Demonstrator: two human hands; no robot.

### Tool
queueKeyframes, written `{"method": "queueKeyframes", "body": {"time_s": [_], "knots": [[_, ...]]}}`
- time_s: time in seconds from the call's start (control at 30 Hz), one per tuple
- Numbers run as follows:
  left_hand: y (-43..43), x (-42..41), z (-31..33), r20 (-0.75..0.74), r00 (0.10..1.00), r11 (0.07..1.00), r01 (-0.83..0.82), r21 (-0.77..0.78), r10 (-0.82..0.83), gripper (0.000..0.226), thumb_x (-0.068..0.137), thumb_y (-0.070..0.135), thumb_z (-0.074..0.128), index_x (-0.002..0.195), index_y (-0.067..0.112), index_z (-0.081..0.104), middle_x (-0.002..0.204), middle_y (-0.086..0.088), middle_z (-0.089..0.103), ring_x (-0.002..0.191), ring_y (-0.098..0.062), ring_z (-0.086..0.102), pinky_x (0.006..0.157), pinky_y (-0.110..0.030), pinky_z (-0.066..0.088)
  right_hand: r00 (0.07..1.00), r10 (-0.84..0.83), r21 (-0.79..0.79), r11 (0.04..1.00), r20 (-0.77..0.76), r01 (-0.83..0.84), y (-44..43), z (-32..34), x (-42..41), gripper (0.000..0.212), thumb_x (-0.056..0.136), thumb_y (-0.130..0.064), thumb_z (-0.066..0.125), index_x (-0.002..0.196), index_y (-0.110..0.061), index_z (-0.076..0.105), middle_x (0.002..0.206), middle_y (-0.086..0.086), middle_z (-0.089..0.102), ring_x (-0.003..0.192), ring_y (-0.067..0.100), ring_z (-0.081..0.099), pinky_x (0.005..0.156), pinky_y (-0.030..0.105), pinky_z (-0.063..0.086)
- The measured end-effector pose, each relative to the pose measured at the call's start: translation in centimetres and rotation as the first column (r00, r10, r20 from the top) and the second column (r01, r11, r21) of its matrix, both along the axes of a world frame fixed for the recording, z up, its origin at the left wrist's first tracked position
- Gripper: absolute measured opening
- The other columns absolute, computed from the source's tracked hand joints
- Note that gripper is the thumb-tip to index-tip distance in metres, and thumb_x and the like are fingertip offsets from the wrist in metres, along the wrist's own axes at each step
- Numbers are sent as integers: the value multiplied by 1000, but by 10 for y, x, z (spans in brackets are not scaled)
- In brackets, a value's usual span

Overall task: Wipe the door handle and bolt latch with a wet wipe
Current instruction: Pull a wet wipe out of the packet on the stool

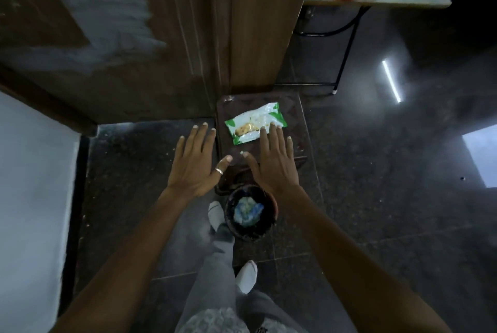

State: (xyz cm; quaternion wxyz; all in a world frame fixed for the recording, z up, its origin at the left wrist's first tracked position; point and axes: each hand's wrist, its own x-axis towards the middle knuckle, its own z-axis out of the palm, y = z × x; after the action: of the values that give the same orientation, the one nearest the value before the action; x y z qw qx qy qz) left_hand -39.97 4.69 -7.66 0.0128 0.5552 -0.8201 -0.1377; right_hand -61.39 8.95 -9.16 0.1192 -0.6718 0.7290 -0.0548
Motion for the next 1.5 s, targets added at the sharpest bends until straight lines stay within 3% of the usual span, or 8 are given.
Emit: {"method": "queueKeyframes", "body": {"time_s": [0.33, 0.47, 0.6, 0.8, 1.17, 1.33, 1.5], "knots": [[-68, -54, -27, 0, 994, 989, 108, 96, -108, 80, 97, 66, 26, 156, 14, 14, 166, -7, 9, 153, -25, 4, 122, -52, 13, 998, -35, 128, 991, 51, 28, -66, -23, -26, 77, 104, -60, 21, 159, -8, 9, 167, 18, 3, 155, 30, -5, 125, 52, 5], [-85, -79, -40, 1, 994, 983, 105, 151, -106, 77, 96, 59, 39, 155, 13, 20, 162, -8, 24, 151, -27, 17, 121, -50, 17, 992, -58, 196, 980, 109, 36, -86, -32, -40, 70, 105, -50, 30, 158, -8, 15, 165, 18, 14, 154, 33, 11, 123, 49, 14], [-99, -108, -55, -9, 999, 983, 42, 180, -41, 72, 94, 50, 51, 151, 12, 29, 154, -7, 39, 142, -26, 35, 117, -45, 27, 988, -40, 221, 975, 149, 6, -108, -50, -63, 56, 102, -40, 44, 147, -7, 35, 150, 16, 40, 136, 35, 41, 105, 49, 39], [-117, -148, -90, -26, 992, 957, -110, 268, 122, 69, 94, 44, 56, 151, 13, 31, 152, -8, 41, 136, -30, 41, 107, -46, 39, 979, 9, 206, 977, 201, -51, -143, -88, -100, 47, 104, -35, 45, 142, -7, 43, 138, 16, 49, 124, 34, 52, 91, 46, 50], [-140, -164, -169, -3, 959, 909, -267, 319, 283, 67, 88, 33, 67, 147, 23, 36, 155, -6, 34, 139, -34, 36, 109, -50, 39, 960, 173, 186, 959, 218, -215, -189, -148, -105, 29, 99, -19, 54, 125, -10, 61, 127, 10, 53, 107, 31, 61, 72, 40, 52], [-135, -163, -190, -2, 954, 908, -286, 306, 301, 70, 89, 33, 66, 149, 28, 31, 157, -5, 27, 141, -32, 32, 101, -53, 46, 967, 222, 179, 953, 127, -243, -199, -166, -99, 18, 93, -6, 60, 110, -8, 64, 122, 8, 51, 108, 30, 56, 66, 39, 51], [-137, -165, -195, -40, 944, 912, -305, 276, 328, 76, 88, 34, 67, 151, 32, 26, 152, -8, 29, 135, -35, 38, 95, -53, 50, 958, 281, 139, 948, 61, -287, -199, -172, -98, 18, 91, -7, 63, 109, -9, 67, 117, 8, 54, 105, 30, 57, 60, 40, 54]]}}
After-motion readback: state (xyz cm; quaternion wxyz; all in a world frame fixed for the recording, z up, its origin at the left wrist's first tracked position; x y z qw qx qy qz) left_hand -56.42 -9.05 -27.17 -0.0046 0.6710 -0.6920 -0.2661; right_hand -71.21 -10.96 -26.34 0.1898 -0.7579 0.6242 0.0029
